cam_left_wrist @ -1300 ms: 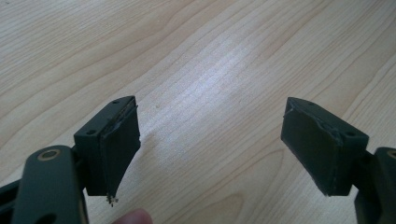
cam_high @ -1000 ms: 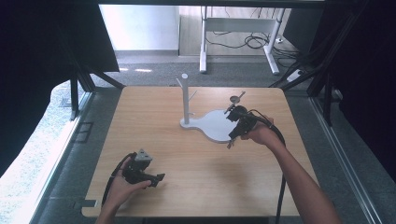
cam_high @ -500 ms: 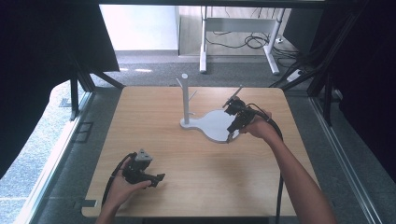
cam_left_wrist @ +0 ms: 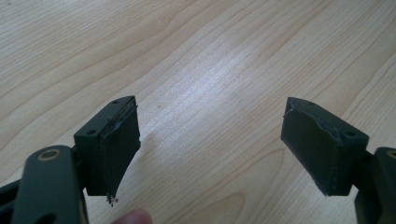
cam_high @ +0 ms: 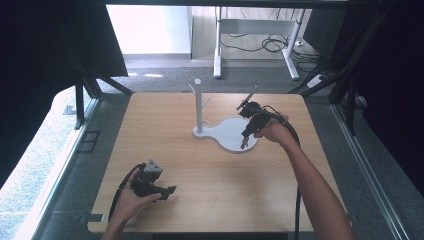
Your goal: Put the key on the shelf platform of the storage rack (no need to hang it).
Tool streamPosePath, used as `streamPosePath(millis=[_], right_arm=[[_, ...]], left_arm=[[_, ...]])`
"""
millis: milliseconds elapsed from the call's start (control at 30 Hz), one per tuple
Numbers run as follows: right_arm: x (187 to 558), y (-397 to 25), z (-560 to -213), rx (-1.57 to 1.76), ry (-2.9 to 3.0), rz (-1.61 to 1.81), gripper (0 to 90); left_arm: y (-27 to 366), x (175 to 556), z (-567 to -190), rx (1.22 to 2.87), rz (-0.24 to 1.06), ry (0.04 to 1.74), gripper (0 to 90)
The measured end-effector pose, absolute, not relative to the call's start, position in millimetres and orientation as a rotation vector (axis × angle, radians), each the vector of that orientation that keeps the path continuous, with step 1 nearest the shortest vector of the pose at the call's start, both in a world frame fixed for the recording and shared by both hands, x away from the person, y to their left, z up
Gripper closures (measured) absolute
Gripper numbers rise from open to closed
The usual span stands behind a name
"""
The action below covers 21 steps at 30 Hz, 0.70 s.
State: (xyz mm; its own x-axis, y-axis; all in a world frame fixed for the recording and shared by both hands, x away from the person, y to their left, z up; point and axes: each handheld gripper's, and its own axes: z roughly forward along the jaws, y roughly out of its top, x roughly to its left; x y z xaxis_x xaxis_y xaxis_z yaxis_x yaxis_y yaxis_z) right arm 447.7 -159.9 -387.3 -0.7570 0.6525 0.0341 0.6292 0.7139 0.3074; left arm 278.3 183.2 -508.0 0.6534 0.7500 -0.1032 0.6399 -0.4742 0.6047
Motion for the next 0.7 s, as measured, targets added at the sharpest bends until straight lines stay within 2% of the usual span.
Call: streamPosePath(millis=[700], right_arm=[[469,-153,-394,1.102,2.835,0.424,90.0]], left_arm=[[185,278,-508,2.246,0.233,1.075,19.9]])
